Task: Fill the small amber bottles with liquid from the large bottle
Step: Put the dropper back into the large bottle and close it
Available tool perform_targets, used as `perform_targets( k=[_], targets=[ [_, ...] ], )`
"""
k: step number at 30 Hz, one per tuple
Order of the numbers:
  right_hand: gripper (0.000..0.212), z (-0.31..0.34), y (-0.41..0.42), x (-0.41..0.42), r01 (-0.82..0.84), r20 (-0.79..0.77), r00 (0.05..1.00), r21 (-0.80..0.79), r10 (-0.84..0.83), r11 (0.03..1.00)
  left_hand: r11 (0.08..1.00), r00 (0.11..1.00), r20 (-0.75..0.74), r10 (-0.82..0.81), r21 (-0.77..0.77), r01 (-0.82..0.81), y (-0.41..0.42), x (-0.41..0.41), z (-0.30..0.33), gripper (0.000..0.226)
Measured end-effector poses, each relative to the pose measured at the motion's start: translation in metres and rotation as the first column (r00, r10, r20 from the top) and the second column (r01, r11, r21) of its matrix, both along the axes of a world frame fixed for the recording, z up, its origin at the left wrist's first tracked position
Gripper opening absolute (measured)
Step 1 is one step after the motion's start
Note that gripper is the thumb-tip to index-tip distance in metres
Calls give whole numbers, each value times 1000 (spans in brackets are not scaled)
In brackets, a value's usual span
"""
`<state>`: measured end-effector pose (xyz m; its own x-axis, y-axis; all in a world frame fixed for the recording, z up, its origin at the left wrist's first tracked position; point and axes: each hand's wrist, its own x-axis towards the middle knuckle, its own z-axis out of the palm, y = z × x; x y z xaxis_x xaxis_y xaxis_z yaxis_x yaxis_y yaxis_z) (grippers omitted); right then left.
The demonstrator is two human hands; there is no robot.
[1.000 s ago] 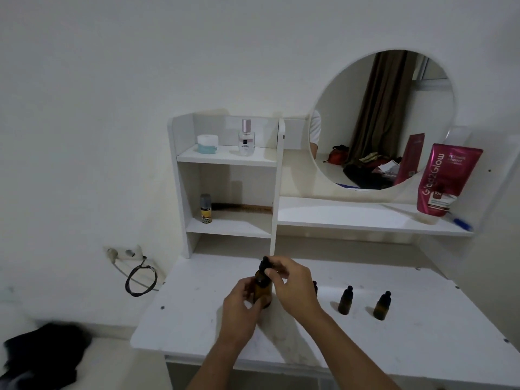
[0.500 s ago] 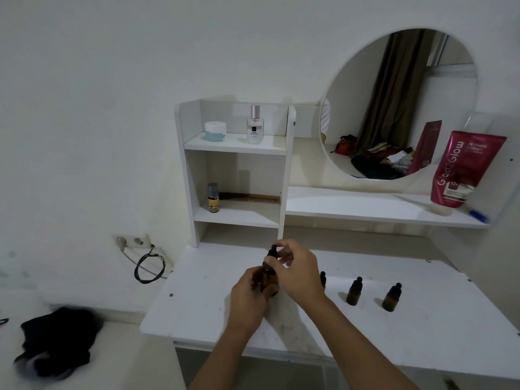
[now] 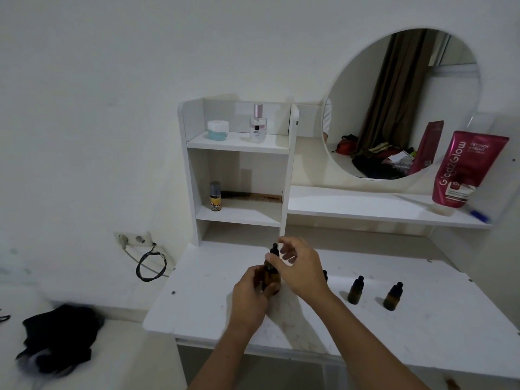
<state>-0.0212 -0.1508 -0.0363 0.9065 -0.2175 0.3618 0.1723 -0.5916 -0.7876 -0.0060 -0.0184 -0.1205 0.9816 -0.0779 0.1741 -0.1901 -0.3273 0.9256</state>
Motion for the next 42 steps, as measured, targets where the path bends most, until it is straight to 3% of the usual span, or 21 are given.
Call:
perform_targets(
  k=[4,11,15,21,27,31,37,42],
  targets=[
    [40,-2,-1,-2,-87,-14,996,-26,87,996,1000,1000,7,2,-5,-2,0,0,3,37],
    [43,-1,-1,-2,-21,-19,1000,-102,19,995,1000,1000,-5,-3,-22,3,0,2,-3,37],
    [39,-2,-2,-2,-70,-45,997,-70,67,995,1000,1000,-6,-3,-27,3,0,0,0,37],
    [43,0,-1,1,9,-45,999,-59,-12,998,1000,1000,-3,-10,-16,10,0,1,-3,39],
    [17,-4,-1,1,-9,-73,997,-16,7,1000,1000,1000,6,3,7,-3,0,1,0,37],
    [32,-6,1,0,70,-103,992,30,-66,997,1000,1000,10,1,14,-1,-1,0,-3,38],
    [26,-2,-1,3,-90,-56,994,12,91,996,1000,1000,4,16,12,-16,-1,3,-2,39],
    [27,3,0,3,-30,-65,997,98,36,995,999,1000,6,23,42,-23,-1,2,-3,40]
  ],
)
